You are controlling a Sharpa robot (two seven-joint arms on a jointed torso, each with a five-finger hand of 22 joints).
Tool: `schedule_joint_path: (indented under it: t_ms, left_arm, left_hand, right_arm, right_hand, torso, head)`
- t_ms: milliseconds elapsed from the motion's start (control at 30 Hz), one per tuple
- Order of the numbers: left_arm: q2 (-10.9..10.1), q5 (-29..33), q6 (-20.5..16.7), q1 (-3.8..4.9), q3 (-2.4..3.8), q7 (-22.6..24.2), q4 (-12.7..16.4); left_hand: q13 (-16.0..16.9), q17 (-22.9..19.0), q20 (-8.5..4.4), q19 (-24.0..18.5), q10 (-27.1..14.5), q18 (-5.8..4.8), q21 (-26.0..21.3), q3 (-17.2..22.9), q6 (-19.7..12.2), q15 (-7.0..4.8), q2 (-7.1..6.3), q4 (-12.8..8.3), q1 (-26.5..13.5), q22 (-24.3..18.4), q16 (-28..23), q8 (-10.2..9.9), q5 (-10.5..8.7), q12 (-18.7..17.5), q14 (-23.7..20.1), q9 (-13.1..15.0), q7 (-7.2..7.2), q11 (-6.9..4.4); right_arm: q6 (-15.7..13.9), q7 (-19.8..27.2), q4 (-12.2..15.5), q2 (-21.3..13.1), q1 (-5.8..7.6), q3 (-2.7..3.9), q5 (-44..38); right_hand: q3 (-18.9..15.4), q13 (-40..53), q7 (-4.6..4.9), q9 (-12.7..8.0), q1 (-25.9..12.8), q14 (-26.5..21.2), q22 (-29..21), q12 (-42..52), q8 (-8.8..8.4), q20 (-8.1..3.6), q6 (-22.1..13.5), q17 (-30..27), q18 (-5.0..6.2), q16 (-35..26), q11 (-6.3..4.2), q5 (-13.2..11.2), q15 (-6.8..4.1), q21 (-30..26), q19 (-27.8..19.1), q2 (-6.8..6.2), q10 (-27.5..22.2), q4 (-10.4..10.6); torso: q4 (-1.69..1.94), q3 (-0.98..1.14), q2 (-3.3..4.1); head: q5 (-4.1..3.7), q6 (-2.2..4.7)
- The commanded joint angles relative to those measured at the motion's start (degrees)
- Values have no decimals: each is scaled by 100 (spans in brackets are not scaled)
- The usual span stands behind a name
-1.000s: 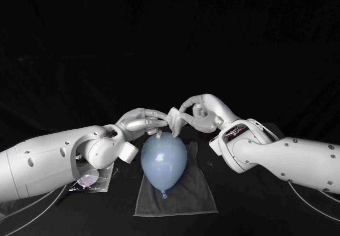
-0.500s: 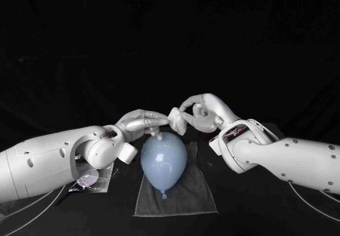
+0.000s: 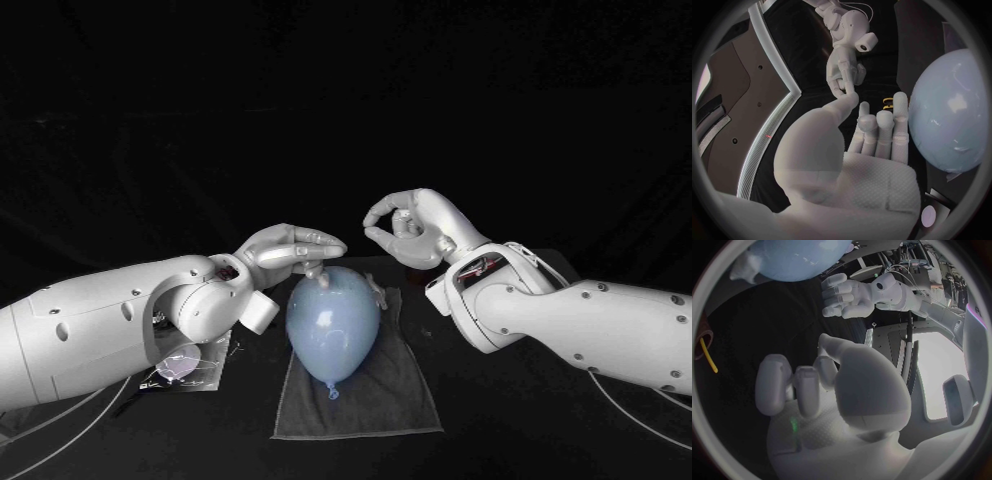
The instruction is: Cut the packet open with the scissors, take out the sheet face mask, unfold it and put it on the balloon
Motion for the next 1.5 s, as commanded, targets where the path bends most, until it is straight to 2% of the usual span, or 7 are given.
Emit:
schedule_joint_path:
  t_ms: [33, 333, 667, 800, 1000, 1267, 1500]
  left_arm:
    - [10, -84, -139, 6, 6, 13, 6]
    - [12, -80, -298, 6, 6, 68, 29]
    - [-24, -25, -327, 6, 7, 184, 37]
    - [-42, 99, -299, 6, 8, 324, 18]
    - [-73, 290, -211, 7, 35, 562, -50]
    - [-137, 466, -191, 10, 86, 813, -179]
    - [-174, 525, -202, 12, 98, 844, -190]
  left_hand:
    - [39, 36, -14, 53, 71, 66, -27, -52, 64, -13, 26, -3, 66, -14, 42, 35, -9, 40, 67, 11, -18, -5]
    - [239, 195, -113, 203, 375, 70, 9, -16, 331, -120, 293, -19, 355, -30, 139, 140, -8, 146, 349, 46, -123, -114]
    - [75, 72, -138, 230, 271, 61, 22, -65, 323, -128, 297, 43, 299, -31, 105, 107, -9, 76, 285, 28, -123, -115]
    - [-1468, -761, -112, 66, -1012, 41, -178, 3, 89, -66, 262, 98, 273, -147, -434, -74, -10, -898, -516, -46, -31, -45]
    - [-2858, -1472, 107, -107, -1179, 50, -860, 125, -133, 149, 87, 223, 214, -627, -1431, -217, -6, -2832, -733, -46, 117, 163]
    - [-3645, -1926, 216, 86, -1115, 55, -1463, -123, -291, 255, -38, 473, 82, -1126, -2000, -321, -10, -3818, -715, -122, 162, 282]
    - [-3824, -2048, 216, 208, -991, 57, -1634, -187, -279, 259, -25, 519, 139, -1284, -2126, -322, -8, -3997, -654, -147, 200, 292]
  right_arm:
    - [-78, 42, 40, -9, 1, 7, -15]
    - [6, 9, 65, -17, 1, 7, -15]
    - [473, -88, -43, -215, 5, 6, 113]
    - [999, -241, -214, -322, 9, 5, 271]
    - [1758, -607, -631, -325, -63, -26, 350]
    - [2108, -1080, -1471, 81, -323, -54, 281]
    - [2137, -1352, -2155, 586, -475, -58, 217]
  right_hand:
    - [34, 10, -4, 311, 7, 498, 851, 17, 72, -23, 25, 1161, -76, 19, -57, 14, -23, 19, 257, 49, 167, 11]
    - [42, 19, -6, 314, -1, 498, 855, 27, 80, -23, 28, 1161, -77, 19, -58, 14, -24, 26, 259, 47, 174, 3]
    - [38, -71, 21, 293, -99, 473, 791, -91, 31, -19, -88, 1079, -44, -59, -37, 13, -12, -150, 217, 2, 113, 19]
    - [-70, -150, 136, 191, -271, 463, 743, -205, -197, 15, -408, 1051, -25, -90, 54, 11, 55, -291, 176, -63, 38, 82]
    - [-388, -214, 389, -103, -522, 453, 694, -311, -726, 148, -744, 1025, -12, -119, 269, 18, 236, -445, 133, -299, -85, 197]
    - [-659, -236, 479, -266, -608, 453, 692, -343, -1032, 234, -842, 1035, -3, -111, 354, 19, 315, -472, 130, -450, -151, 286]
    - [-763, -208, 481, -297, -639, 459, 700, -307, -1094, 254, -827, 1051, -1, -95, 361, 20, 323, -458, 135, -489, -143, 329]
  torso:
    - [-2, -1, 0]
    - [1, -3, -6]
    - [-3, -8, -4]
    - [-4, -10, -8]
    - [-7, 2, 0]
    - [-2, 8, 3]
    - [5, 1, 17]
  head:
    - [-1, -3]
    - [-10, -11]
    - [-59, -16]
    - [-76, -15]
    - [-110, -48]
    - [-177, -93]
    - [-232, -105]
